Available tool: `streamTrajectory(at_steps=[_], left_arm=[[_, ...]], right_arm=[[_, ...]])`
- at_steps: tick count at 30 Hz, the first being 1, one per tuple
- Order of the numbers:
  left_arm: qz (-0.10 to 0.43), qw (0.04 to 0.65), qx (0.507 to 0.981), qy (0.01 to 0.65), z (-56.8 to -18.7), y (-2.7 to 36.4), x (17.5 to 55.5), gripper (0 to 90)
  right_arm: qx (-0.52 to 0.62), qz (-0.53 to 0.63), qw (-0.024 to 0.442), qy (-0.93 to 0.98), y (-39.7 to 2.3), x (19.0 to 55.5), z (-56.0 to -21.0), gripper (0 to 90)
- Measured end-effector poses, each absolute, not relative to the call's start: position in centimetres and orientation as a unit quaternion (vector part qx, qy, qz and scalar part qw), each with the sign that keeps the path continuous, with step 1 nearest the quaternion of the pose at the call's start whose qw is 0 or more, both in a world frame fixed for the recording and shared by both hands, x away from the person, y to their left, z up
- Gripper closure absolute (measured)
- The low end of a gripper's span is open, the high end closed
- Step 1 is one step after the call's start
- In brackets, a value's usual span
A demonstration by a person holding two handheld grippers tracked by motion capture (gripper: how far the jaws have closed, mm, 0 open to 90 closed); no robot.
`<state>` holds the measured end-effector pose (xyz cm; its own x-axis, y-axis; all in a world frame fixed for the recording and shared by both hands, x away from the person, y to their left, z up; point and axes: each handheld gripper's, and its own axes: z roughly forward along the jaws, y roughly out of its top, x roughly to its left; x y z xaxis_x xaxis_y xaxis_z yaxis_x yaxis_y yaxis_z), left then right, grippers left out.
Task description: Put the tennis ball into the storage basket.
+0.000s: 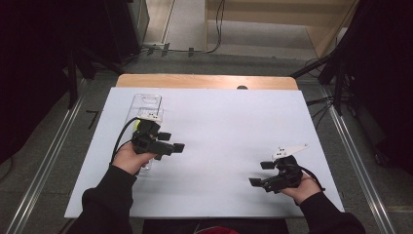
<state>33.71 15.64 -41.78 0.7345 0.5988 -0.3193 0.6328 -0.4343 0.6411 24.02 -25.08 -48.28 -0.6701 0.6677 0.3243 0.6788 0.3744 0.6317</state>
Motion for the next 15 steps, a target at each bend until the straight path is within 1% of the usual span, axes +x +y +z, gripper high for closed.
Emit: streamTrajectory(at_steps=[8,11,15], left_arm=[[-0.024,0.39,0.846,0.362,-42.2,15.6,33.1,21.3],[-0.009,0.387,0.846,0.366,-42.3,15.6,32.8,21.4],[-0.015,0.395,0.843,0.365,-42.6,15.7,32.4,21.3]], right_arm=[[-0.407,-0.384,0.007,-0.829,-25.1,24.0,-48.3,12.7],[-0.407,-0.384,0.007,-0.829,-25.1,24.0,-48.3,12.7],[-0.408,-0.384,0.007,-0.828,-25.1,24.0,-48.3,12.7]])
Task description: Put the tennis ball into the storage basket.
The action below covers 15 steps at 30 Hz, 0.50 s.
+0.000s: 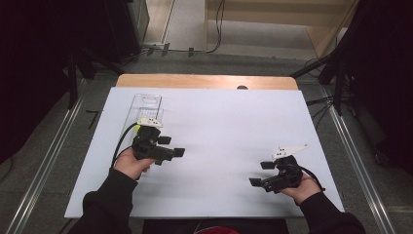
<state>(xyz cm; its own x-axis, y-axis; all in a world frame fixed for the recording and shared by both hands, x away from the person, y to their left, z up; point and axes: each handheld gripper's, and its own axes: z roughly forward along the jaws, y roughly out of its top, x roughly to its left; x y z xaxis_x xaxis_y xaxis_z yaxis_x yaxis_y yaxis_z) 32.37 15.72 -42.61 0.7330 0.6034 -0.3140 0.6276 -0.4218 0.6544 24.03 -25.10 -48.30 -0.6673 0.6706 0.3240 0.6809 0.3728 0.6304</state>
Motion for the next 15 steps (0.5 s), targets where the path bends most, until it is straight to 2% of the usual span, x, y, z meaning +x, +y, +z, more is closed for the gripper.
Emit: streamTrajectory(at_steps=[15], left_arm=[[-0.009,0.386,0.857,0.342,-43.9,15.8,30.8,21.2]], right_arm=[[-0.409,-0.382,0.007,-0.828,-25.1,24.0,-48.3,12.7]])
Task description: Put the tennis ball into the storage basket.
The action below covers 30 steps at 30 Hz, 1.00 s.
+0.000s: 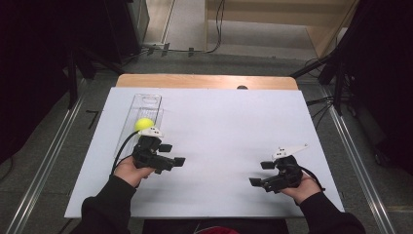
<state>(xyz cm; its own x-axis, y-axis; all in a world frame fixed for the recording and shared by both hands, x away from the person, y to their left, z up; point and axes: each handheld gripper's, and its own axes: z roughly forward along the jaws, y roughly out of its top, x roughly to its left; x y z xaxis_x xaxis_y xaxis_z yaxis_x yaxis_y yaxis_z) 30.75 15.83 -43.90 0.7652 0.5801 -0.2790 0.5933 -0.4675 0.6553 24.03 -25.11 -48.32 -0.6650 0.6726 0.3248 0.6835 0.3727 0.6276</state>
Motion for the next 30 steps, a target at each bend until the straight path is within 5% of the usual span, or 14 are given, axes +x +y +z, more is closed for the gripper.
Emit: streamTrajectory(at_steps=[30], left_arm=[[-0.016,0.383,0.865,0.323,-45.7,17.4,28.0,21.2]], right_arm=[[-0.413,-0.382,0.005,-0.827,-25.1,24.1,-48.4,12.7]])
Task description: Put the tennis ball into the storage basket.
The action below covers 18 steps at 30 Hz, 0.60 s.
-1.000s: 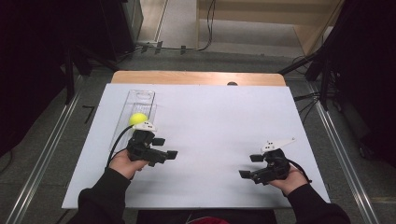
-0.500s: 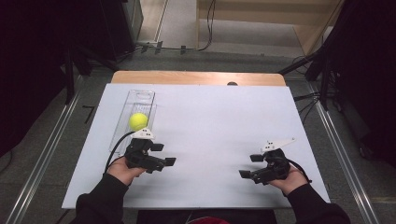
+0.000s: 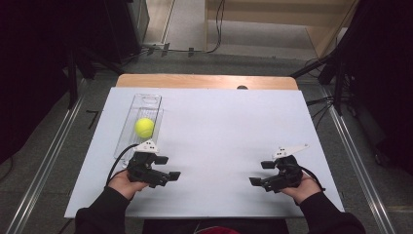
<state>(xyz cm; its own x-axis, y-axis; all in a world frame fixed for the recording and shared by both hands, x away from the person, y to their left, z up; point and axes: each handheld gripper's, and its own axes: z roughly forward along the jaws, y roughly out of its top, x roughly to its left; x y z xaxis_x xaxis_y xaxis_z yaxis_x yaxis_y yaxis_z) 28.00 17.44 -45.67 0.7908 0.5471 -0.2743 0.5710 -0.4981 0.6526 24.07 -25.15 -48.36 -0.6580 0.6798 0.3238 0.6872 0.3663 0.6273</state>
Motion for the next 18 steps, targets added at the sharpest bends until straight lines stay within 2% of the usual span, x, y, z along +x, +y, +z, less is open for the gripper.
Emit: streamTrajectory(at_steps=[18], left_arm=[[-0.013,0.385,0.864,0.324,-45.74,18.4,27.52,21.1]], right_arm=[[-0.415,-0.383,0.002,-0.825,-25.18,24.08,-48.38,12.7]])
